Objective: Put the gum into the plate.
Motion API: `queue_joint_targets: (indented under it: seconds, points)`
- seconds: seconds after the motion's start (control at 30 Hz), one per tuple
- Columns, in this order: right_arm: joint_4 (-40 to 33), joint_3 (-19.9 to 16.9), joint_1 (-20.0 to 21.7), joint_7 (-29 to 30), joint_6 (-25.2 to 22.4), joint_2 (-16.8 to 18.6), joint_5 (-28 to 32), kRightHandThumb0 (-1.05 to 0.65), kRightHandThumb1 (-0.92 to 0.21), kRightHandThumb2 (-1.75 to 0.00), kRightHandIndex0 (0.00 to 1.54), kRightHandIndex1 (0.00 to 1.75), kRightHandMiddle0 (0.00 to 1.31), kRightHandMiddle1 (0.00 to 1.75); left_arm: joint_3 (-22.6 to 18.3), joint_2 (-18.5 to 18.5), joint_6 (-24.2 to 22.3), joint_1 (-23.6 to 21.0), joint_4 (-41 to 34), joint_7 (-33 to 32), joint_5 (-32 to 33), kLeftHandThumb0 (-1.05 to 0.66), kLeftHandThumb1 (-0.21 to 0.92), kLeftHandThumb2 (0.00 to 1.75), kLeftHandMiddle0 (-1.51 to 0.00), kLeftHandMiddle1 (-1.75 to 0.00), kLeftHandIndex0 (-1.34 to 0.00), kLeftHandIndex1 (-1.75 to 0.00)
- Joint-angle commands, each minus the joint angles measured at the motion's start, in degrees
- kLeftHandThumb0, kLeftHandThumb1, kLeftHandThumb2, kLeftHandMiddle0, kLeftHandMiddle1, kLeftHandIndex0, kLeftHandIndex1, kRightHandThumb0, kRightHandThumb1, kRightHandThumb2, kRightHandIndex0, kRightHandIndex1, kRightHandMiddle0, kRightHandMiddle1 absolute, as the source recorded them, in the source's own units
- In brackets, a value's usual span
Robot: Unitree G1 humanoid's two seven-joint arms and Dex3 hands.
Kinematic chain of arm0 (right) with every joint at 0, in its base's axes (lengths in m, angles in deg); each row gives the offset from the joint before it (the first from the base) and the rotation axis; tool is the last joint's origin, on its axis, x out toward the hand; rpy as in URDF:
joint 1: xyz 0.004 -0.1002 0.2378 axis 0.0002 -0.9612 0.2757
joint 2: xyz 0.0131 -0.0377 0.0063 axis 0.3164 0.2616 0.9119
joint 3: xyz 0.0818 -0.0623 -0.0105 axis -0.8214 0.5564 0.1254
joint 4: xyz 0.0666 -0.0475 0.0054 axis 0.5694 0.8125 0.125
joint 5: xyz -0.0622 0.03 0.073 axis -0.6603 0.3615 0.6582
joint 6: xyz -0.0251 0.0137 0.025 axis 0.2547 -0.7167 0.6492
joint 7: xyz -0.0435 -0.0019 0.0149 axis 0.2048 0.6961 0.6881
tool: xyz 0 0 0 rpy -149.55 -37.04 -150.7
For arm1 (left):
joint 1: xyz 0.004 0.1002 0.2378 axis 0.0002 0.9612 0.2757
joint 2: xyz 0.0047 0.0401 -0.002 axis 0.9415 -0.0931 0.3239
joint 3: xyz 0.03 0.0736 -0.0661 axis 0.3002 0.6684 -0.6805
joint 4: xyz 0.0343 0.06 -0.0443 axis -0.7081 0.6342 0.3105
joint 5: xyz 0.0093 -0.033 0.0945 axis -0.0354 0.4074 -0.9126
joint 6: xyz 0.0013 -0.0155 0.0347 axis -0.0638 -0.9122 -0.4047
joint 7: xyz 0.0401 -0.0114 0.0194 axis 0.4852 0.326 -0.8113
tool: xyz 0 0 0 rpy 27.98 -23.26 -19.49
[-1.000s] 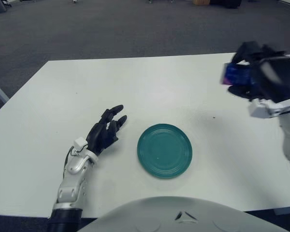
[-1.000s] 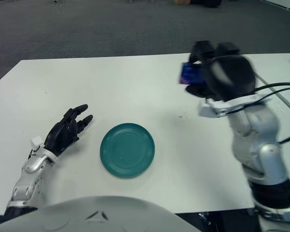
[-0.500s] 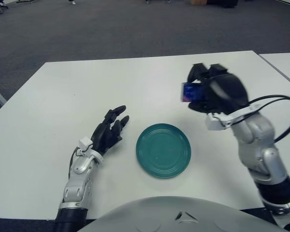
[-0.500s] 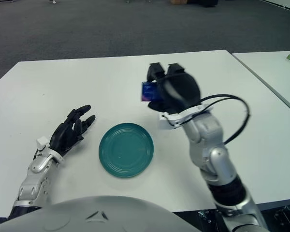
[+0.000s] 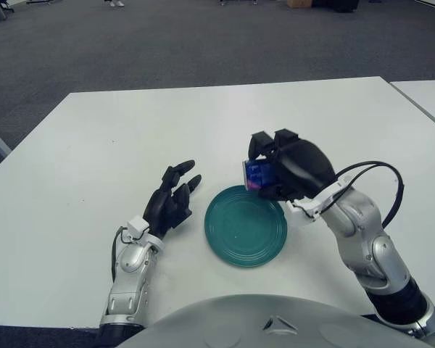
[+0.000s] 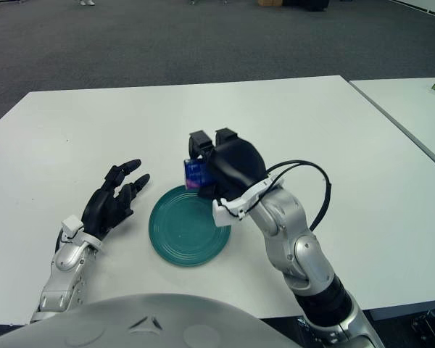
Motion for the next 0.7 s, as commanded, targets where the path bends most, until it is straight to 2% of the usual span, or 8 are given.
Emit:
queue_joint_targets:
  seconds: [0.0,0.2,0.33,0.43,0.57,0.6,0.63,0.67]
  points:
    - [-0.1,0.4,-1.8,-1.1,1.4,-0.7,0.3,-0.39,-0.65,-0.88,0.60,1.75,0.37,1.75,0.8,-0.4,1.0,0.3,-0.4,-1.0,-1.1,-0.72,0.92,0.81,-0.58,-0.09,-0.05,-0.89]
    - [-0.7,-0.2,-3.7,-4.8,1.5,-1.0,0.4,-0.39,-0.69,-0.84,0.59,1.75,0.34,1.75,1.7,-1.0,1.6,0.5,-0.1,-1.7,-2.0,-0.72,0.92,0.81,-0.58,-0.09,-0.05,-0.89]
    - [5.0,0.9,-6.8,1.0,6.2,-3.1,-0.4,-0.39,-0.69,-0.83,0.59,1.75,0.34,1.75,2.4,-1.5,1.9,0.8,-0.1,-2.3,-2.6,-0.72,0.92,0.81,-0.58,-0.09,-0.05,-0.89]
    - [5.1,0.4,-9.2,3.6,7.9,-4.1,-0.9,-0.39,-0.69,-0.83,0.58,1.75,0.34,1.75,2.8,-1.6,2.0,0.9,0.0,-2.6,-2.9,-0.72,0.92,0.81,-0.58,-0.09,-0.05,-0.89]
    - [4.9,-0.5,-10.4,4.2,8.9,-4.8,-1.1,-0.37,-0.83,-0.64,0.50,1.75,0.26,1.75,1.8,-1.7,1.2,0.2,1.5,-4.7,-4.1,-0.71,0.92,0.81,-0.58,-0.08,-0.04,-0.88]
    - [4.8,-0.7,-10.7,4.1,9.1,-5.1,-1.3,-0.50,-0.86,-0.65,0.40,1.50,0.17,1.58,1.1,-1.7,0.8,-0.2,2.6,-5.8,-4.7,-0.72,0.92,0.81,-0.50,-0.05,-0.03,-0.80]
    - [4.8,-0.8,-10.9,3.8,9.4,-5.6,-1.5,-0.55,-0.87,-0.65,0.37,1.40,0.13,1.52,0.0,-1.5,1.8,-1.4,6.2,-6.0,-4.3,-0.72,0.92,0.80,-0.47,-0.04,-0.02,-0.76]
    - [4.8,-0.9,-11.0,3.5,9.7,-5.9,-1.6,-0.66,-0.89,-0.67,0.32,1.04,0.08,1.25,-0.7,-1.4,2.7,-2.3,8.8,-6.0,-4.0,-0.74,0.92,0.81,-0.41,-0.03,-0.01,-0.71]
